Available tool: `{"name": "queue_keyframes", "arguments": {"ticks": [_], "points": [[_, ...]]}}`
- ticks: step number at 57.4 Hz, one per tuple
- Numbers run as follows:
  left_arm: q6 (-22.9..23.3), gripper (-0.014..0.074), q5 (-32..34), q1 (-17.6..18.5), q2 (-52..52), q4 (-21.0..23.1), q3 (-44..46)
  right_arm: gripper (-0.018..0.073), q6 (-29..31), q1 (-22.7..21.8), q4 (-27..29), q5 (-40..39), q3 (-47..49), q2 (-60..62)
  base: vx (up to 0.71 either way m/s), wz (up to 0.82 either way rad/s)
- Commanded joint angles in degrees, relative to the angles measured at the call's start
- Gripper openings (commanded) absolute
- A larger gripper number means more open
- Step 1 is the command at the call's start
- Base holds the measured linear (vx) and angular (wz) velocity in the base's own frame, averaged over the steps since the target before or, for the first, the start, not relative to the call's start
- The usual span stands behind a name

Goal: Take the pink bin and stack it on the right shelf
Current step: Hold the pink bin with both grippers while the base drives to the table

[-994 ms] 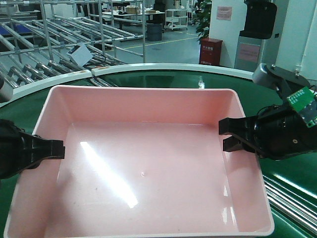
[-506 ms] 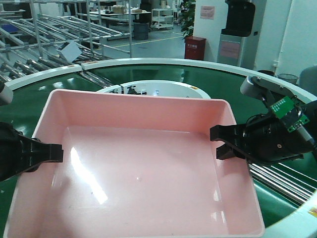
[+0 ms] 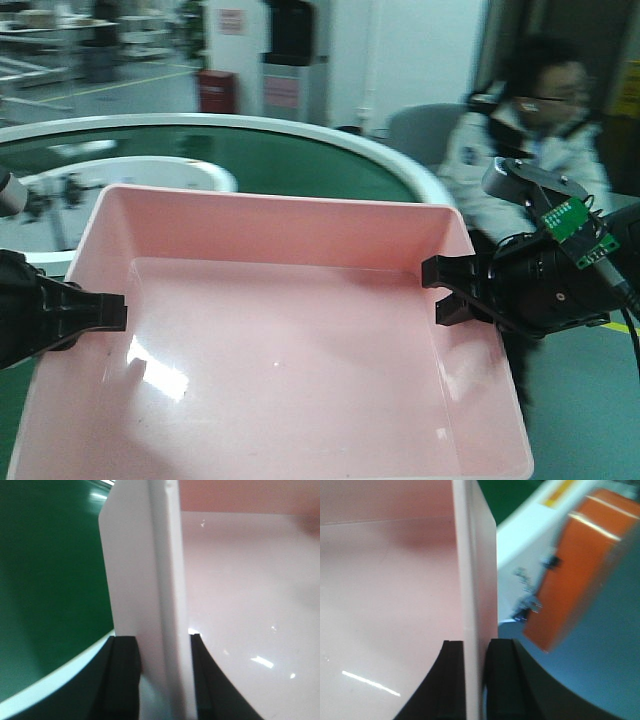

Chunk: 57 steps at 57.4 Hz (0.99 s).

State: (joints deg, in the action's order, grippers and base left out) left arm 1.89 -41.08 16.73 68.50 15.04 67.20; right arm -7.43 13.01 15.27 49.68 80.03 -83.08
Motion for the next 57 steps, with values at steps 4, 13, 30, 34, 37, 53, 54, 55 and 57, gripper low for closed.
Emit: {"name": "queue_keyframes", "arguments": {"ticks": [4,13,30,34,37,53,54,55,57], "points": [[0.2,-0.0001,3.8,0.0,-2.2,1.8,2.2,-0.0008,-0.2,-1.1,-1.8,-4.9,2.1,1.8,-0.16,-0.91],[0.2,-0.0001,3.8,0.0,-2.2,1.8,2.2,-0.0008,-0.2,-1.1,-1.8,-4.9,2.1,1.8,-0.13,-0.89],[0.2,-0.0001,3.8,0.0,-2.2,1.8,2.2,-0.0008,-0.2,-1.1,-1.8,-4.9,2.1,1.8,-0.02,-0.73],[0.2,-0.0001,3.8,0.0,-2.2,1.8,2.2,-0.0008,-0.2,-1.1,-1.8,-4.9,2.1,1.8,0.08,-0.52],[0.2,-0.0001,3.8,0.0,-2.2,1.8,2.2,-0.0008,-0.2,-1.1,-1.8,-4.9,2.1,1.8,0.11,-0.45],[0.2,-0.0001,3.8,0.0,-2.2,1.8,2.2,-0.0008,-0.2,-1.1,-1.8,-4.9,2.1,1.8,0.17,-0.43],[0.2,-0.0001,3.8,0.0,-2.2,1.8,2.2,-0.0008,-0.2,-1.1,-1.8,-4.9,2.1,1.8,0.22,-0.46],[0.2,-0.0001,3.8,0.0,-2.2,1.8,2.2,-0.0008,-0.2,-1.1,-1.7,-4.9,2.1,1.8,0.22,-0.46],[0.2,-0.0001,3.8,0.0,-2.2,1.8,2.2,-0.0008,-0.2,-1.1,-1.7,-4.9,2.1,1.8,0.23,-0.45]]}}
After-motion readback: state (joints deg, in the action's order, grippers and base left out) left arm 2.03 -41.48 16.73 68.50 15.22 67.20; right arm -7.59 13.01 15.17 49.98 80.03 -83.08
